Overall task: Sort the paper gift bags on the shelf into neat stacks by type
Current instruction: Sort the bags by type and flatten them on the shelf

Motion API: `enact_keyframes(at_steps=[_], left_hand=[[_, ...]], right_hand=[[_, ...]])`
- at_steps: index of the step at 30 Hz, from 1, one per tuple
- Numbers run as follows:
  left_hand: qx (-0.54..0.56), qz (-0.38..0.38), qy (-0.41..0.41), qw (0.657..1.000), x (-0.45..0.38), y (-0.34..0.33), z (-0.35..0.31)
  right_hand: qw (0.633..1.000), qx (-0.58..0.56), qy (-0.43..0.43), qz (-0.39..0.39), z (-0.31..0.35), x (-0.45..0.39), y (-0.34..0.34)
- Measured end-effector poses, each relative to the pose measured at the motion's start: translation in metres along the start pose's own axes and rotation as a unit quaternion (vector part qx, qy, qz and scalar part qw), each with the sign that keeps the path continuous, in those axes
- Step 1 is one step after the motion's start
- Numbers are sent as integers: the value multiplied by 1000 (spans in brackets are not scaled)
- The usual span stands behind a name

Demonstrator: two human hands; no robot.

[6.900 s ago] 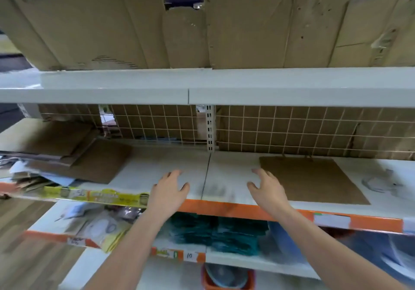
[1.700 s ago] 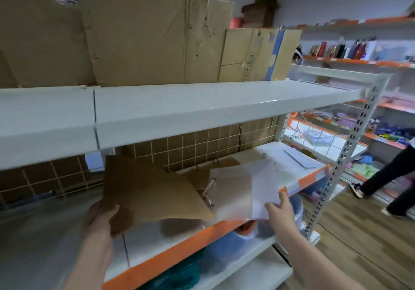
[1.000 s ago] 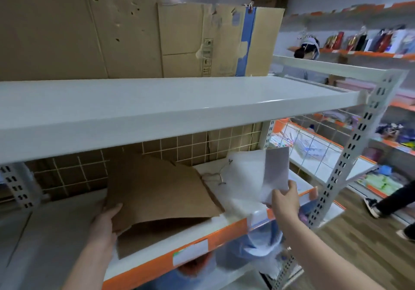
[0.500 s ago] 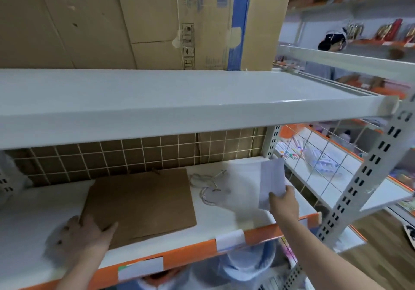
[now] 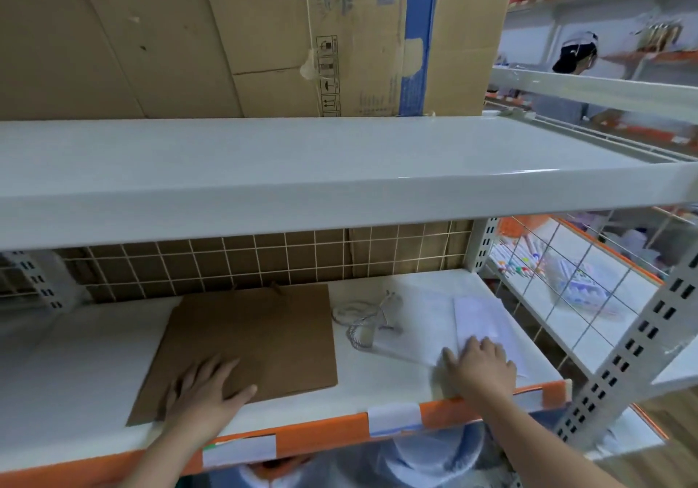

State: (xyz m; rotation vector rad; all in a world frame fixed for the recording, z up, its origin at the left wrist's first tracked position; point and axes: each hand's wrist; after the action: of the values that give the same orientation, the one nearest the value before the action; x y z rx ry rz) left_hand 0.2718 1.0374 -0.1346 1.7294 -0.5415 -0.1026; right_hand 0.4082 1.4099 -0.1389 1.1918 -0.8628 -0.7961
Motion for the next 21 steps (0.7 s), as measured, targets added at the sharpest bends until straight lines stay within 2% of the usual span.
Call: enact_keyframes(at_steps=[5,9,12,19,21], left_hand=[[7,-26,2,1000,5,7,-1],[10,-100,35,994,11,21,9],[21,-124,42,991,19,34,23],[17,-263,-31,964,60,71,72],[28,-277,-44,960,74,84,95]], right_hand=[[1000,-8,-15,4,14,5,4],[997,-68,38,-23,36,23,8],[991,-89,91,-34,63,51,5],[978,-77,193,-10,137,137,11],[978,-50,204,0,160,169,14]])
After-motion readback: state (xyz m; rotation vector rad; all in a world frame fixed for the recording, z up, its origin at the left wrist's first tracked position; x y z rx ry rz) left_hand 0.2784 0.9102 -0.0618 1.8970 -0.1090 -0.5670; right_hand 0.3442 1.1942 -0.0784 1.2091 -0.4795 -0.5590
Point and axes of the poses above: each hand's wrist, its own x-axis away from the middle knuckle, its own y-axis out of the back of the hand, z = x × y, and after that the axes turned 14 degrees about -y, right-handed
